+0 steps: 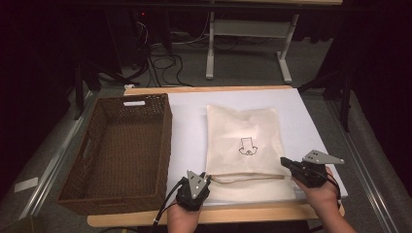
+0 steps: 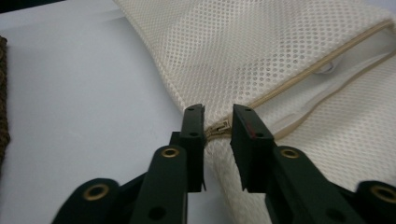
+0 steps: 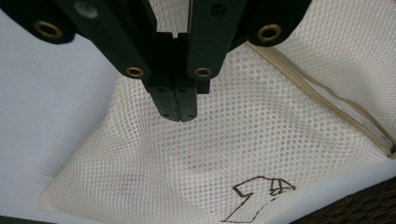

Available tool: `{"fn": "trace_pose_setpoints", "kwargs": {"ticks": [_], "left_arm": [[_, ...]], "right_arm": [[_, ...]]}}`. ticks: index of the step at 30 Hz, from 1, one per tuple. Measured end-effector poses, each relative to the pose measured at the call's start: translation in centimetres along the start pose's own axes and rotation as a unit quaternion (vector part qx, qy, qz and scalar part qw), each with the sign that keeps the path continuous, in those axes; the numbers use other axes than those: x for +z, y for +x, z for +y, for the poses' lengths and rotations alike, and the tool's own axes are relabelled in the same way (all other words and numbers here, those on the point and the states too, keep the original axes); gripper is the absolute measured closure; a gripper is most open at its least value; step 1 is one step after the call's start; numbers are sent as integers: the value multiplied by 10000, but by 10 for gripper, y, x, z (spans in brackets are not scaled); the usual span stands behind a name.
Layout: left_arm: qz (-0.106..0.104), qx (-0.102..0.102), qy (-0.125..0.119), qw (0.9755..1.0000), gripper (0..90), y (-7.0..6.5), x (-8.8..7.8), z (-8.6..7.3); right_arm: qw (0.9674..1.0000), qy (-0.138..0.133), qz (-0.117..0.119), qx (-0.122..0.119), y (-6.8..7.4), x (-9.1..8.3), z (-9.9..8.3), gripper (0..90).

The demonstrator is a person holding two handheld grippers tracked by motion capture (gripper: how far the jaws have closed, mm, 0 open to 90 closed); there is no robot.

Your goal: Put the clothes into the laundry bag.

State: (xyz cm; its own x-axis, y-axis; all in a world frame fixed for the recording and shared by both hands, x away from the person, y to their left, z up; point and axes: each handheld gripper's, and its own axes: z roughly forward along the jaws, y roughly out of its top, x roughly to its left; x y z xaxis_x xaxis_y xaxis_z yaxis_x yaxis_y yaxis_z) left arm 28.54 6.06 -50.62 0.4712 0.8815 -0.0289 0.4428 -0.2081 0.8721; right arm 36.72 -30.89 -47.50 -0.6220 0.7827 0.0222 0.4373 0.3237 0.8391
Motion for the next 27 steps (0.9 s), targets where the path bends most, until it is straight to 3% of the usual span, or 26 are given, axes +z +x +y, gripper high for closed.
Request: {"fn": "trace_pose_setpoints", "kwargs": {"ticks": [1,3,6,7,9,12,15,21,24,27], "left_arm": [[-79,10,132,9999,636,2,-3,-2],[-61,5,170,9998,617,4,-2,-4],[-238,-503,479,9973,572,14,9,-10],[-199,-593,654,9959,561,16,15,-14],[-256,-639,746,9948,558,18,18,-15],[-398,-714,697,9942,564,18,20,-14],[-473,-652,700,9943,587,15,22,-14],[-583,-603,674,9942,795,10,23,-14],[-438,-322,503,9973,840,4,19,-10],[-320,-174,175,9992,846,-1,10,-4]], "right_arm": [[10000,-15,-6,13,0,-1,0,900],[10000,-20,-6,-10,-1,0,0,900],[10000,-17,11,3,-1,0,0,900],[10000,2,16,18,1,-1,0,900],[10000,-10,20,-3,1,-1,0,900],[10000,-18,25,-32,1,1,0,900],[10000,3,27,-7,1,1,0,899],[10000,-6,22,16,3,0,0,897],[10000,-13,23,-2,3,0,0,895],[10000,-81,48,28,4,0,1,884]]}}
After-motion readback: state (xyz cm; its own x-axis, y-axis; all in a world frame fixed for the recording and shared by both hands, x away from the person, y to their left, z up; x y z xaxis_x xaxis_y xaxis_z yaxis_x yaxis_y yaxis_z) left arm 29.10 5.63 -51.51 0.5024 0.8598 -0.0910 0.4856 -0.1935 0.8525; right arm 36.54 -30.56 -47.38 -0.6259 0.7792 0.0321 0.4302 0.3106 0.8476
